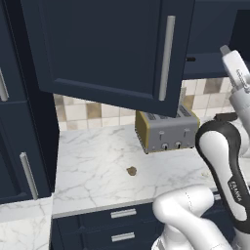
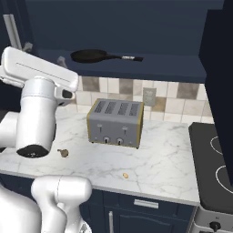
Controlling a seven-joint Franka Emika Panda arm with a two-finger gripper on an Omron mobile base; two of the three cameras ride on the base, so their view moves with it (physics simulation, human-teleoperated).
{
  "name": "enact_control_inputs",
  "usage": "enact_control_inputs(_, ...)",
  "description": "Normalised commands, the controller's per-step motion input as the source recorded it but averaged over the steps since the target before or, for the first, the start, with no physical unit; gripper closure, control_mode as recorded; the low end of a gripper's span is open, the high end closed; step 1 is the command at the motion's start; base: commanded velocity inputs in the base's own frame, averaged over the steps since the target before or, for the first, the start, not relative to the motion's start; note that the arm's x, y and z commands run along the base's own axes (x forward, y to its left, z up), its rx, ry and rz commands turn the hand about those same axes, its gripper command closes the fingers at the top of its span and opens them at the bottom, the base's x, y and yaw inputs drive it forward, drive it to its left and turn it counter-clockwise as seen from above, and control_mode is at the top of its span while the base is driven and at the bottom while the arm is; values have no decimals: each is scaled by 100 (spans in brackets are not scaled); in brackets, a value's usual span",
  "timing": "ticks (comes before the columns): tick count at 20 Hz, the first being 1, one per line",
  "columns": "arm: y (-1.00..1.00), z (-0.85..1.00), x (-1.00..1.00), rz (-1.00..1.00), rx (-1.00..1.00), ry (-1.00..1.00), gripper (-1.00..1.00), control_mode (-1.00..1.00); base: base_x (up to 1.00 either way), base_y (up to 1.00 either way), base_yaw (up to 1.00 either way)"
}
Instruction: Pick the pan from the cabinet and place it on the stove. Then turn on the stove burner for the pan.
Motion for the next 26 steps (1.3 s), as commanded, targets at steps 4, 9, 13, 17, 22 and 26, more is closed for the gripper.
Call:
enact_control_inputs(4, -6, -2, 38, 9, 11, 0, -100, -100, 0, 0, 0)
enact_control_inputs(9, -26, 0, 29, 14, 17, 0, -100, -100, 0, 0, 0)
enact_control_inputs(13, -20, -4, 13, 20, 16, 1, -100, -100, 0, 0, 0)
enact_control_inputs(17, -2, -23, 12, 21, 5, 6, -100, -100, 0, 0, 0)
enact_control_inputs(22, 1, -23, 32, 23, 0, 13, -100, -100, 0, 0, 0)
enact_control_inputs(26, 0, -21, 57, 5, -6, 34, -100, -100, 0, 0, 0)
